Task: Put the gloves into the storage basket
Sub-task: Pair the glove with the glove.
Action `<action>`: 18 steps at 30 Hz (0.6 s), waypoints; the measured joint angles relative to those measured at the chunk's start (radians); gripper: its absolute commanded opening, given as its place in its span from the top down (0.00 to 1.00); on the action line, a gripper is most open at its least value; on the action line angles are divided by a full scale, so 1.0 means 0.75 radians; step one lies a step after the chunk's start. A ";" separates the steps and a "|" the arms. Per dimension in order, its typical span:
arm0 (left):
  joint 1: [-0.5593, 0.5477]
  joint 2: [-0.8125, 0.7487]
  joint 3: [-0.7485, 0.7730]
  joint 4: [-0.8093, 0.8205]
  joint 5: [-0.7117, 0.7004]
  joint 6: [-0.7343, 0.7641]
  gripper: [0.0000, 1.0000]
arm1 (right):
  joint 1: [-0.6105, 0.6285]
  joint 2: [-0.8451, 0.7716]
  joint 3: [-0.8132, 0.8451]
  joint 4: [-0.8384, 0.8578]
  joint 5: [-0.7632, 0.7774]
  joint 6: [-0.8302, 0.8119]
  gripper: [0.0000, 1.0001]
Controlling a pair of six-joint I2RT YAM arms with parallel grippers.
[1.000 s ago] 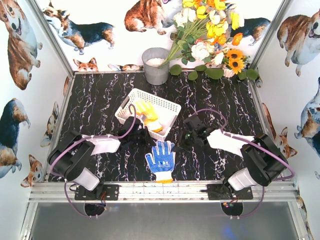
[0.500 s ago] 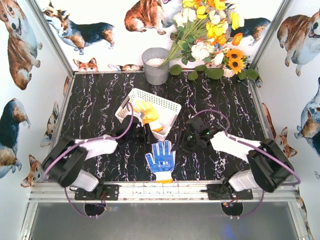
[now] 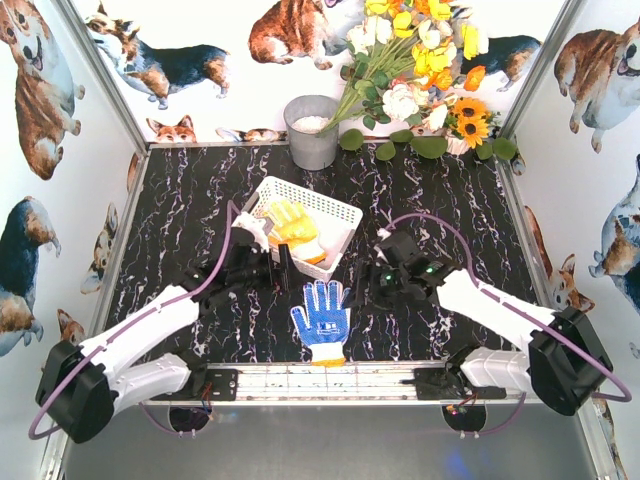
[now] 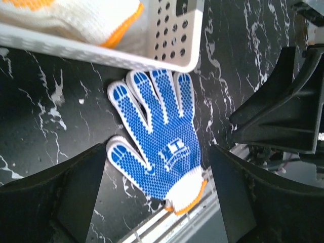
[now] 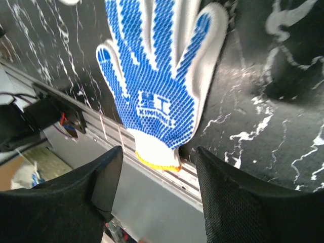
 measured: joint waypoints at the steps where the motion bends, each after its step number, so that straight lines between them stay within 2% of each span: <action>1: -0.001 -0.016 -0.006 -0.016 0.019 -0.001 0.22 | 0.026 0.000 0.016 -0.024 0.011 -0.011 0.38; 7: -0.080 -0.027 -0.104 -0.010 0.088 -0.062 0.21 | 0.210 -0.069 0.054 -0.052 0.087 -0.004 0.37; 11: -0.243 0.018 -0.178 0.060 0.072 -0.143 0.21 | 0.214 -0.194 -0.030 -0.049 0.120 0.042 0.37; 14: -0.344 0.073 -0.206 0.142 0.045 -0.206 0.21 | 0.214 -0.209 -0.056 -0.060 0.129 0.060 0.31; 18: -0.391 0.122 -0.268 0.261 0.027 -0.288 0.20 | 0.215 -0.193 -0.059 -0.059 0.141 0.076 0.28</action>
